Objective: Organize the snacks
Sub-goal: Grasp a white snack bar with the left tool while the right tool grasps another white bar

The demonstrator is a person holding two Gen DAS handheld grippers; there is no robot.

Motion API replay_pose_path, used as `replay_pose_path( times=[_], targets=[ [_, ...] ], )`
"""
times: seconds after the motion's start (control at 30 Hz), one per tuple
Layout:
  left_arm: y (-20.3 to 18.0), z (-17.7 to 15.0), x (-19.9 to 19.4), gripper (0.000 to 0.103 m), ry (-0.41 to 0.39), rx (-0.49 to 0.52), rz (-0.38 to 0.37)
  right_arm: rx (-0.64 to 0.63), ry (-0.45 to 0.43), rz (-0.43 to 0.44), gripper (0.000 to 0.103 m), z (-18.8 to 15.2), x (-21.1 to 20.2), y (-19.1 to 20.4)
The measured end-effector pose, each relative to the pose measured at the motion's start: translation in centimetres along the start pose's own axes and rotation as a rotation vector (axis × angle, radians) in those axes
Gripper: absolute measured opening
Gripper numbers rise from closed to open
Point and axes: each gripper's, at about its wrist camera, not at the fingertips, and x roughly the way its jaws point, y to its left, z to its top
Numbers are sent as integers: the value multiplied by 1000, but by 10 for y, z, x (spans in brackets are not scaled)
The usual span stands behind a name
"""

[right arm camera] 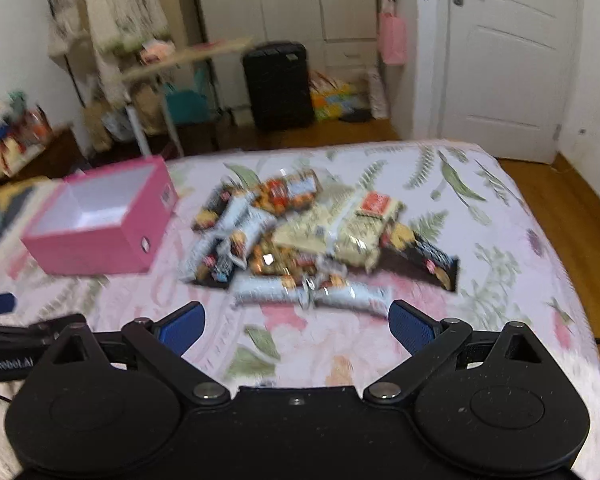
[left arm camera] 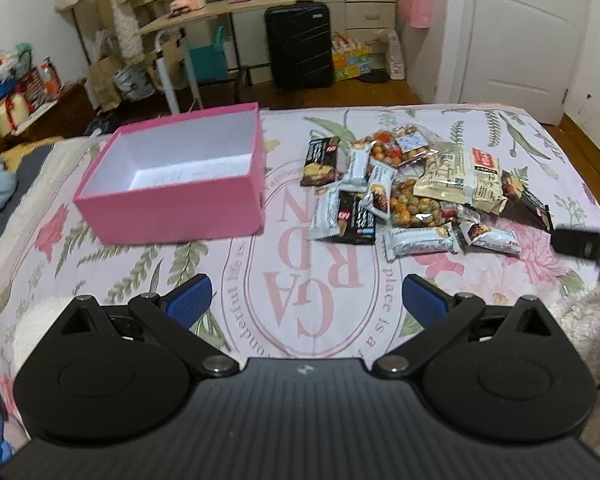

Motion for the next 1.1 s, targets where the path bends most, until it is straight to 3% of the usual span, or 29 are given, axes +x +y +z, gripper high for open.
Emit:
replay_pose_path(
  times=[0.13, 0.27, 0.33, 0.53, 0.87, 1.1],
  targets=[
    [-8, 13, 7, 103, -20, 56, -53, -71, 14, 2, 95, 19, 16, -21],
    [-21, 28, 27, 103, -5, 140, -163, -194, 107, 109, 91, 31, 48, -38],
    [-29, 35, 45, 103, 35, 189, -220, -246, 146, 153, 82, 34, 64, -43],
    [-46, 49, 104, 100, 77, 320, -318, -332, 221, 230, 68, 43, 117, -54],
    [-74, 60, 186, 93, 97, 473, -540, -725, 343, 339, 68, 21, 186, -38],
    [-95, 45, 224, 93, 81, 614, -575, -691, 388, 309, 69, 11, 212, -49]
  ],
)
